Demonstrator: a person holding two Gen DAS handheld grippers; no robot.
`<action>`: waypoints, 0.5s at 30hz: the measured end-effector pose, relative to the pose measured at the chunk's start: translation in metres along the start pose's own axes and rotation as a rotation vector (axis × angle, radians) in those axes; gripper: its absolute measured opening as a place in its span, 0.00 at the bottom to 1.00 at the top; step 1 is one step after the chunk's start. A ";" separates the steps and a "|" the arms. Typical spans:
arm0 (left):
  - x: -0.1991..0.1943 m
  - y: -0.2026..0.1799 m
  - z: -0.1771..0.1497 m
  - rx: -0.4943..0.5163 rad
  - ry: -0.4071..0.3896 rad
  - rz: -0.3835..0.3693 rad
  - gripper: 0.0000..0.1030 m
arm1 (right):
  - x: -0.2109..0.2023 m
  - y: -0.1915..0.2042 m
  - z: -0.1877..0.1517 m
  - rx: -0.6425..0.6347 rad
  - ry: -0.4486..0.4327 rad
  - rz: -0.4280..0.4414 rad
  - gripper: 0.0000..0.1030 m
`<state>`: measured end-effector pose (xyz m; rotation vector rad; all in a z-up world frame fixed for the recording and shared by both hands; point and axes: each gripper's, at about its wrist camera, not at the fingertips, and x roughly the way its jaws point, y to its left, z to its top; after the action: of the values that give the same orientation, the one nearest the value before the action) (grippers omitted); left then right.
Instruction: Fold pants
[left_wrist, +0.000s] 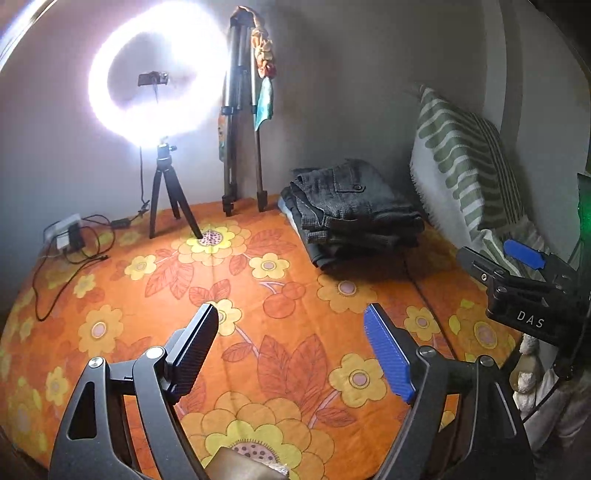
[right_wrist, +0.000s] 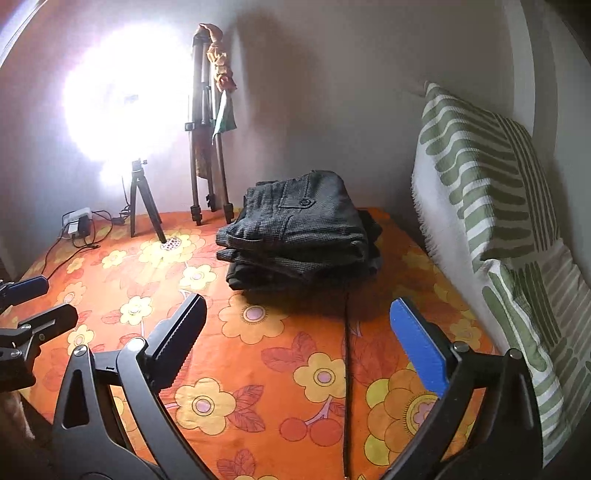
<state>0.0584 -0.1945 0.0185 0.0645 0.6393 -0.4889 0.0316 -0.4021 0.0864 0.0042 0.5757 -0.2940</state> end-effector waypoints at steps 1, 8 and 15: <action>0.000 0.001 -0.001 -0.002 0.004 -0.001 0.79 | 0.000 0.001 0.000 -0.001 -0.001 0.002 0.99; 0.000 -0.001 -0.002 -0.005 0.011 0.001 0.79 | -0.001 0.002 0.001 -0.004 -0.009 -0.003 0.99; -0.003 -0.003 -0.002 0.002 0.001 0.002 0.79 | -0.001 0.000 0.002 -0.004 -0.014 -0.007 0.99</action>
<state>0.0538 -0.1959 0.0192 0.0672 0.6401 -0.4874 0.0323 -0.4019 0.0886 -0.0040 0.5630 -0.2990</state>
